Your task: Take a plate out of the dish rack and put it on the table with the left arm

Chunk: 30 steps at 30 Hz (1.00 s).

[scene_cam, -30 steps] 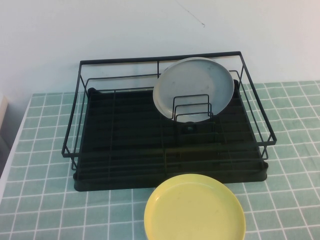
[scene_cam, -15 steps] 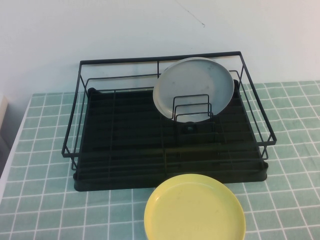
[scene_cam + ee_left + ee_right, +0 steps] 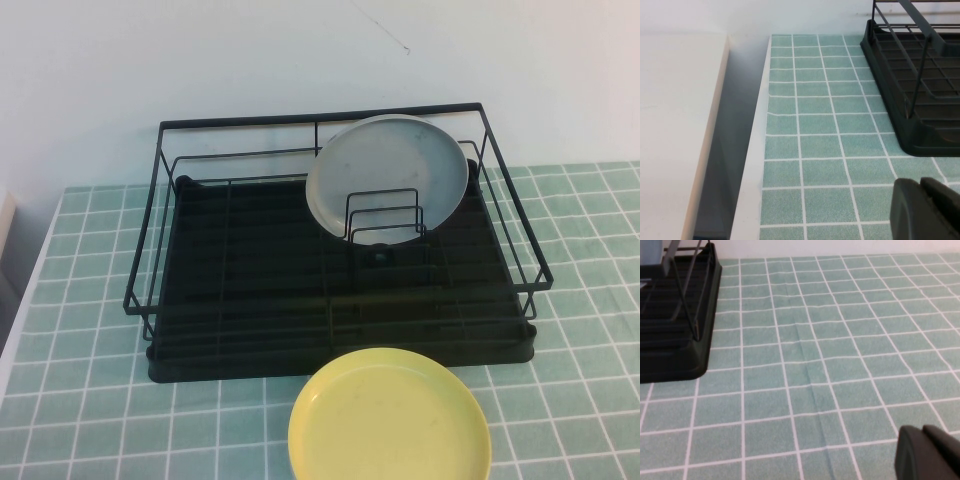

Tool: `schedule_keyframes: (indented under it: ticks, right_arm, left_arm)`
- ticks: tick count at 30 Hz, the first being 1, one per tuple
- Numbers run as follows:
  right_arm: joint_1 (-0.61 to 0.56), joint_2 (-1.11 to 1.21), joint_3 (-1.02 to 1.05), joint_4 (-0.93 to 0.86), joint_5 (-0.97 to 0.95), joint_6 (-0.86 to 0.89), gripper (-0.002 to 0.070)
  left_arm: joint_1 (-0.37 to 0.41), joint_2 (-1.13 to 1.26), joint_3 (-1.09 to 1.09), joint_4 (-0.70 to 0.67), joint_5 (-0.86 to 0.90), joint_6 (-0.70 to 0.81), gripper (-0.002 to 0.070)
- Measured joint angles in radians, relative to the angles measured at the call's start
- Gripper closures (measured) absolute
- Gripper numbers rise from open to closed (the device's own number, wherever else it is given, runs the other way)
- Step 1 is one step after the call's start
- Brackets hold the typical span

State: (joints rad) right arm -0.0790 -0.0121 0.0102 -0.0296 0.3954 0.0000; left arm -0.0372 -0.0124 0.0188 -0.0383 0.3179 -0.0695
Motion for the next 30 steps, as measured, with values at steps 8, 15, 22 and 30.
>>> schedule_keyframes:
  ticks: [8,15,22,30]
  right_arm:
    - [0.0,0.0,0.0,0.0,0.0,0.0,0.0678]
    - [0.0,0.0,0.0,0.0,0.0,0.0,0.0678]
    - [0.0,0.0,0.0,0.0,0.0,0.0,0.0678]
    - [0.0,0.0,0.0,0.0,0.0,0.0,0.0678]
  left_arm:
    - [0.0,0.0,-0.002,0.006,0.004,0.007,0.0678]
    - [0.0,0.0,-0.002,0.008,0.007,0.007,0.0678]
    - [0.0,0.0,-0.002,0.009,0.011,0.029,0.0678]
    - [0.0,0.0,-0.002,0.01,0.011,0.03,0.0678]
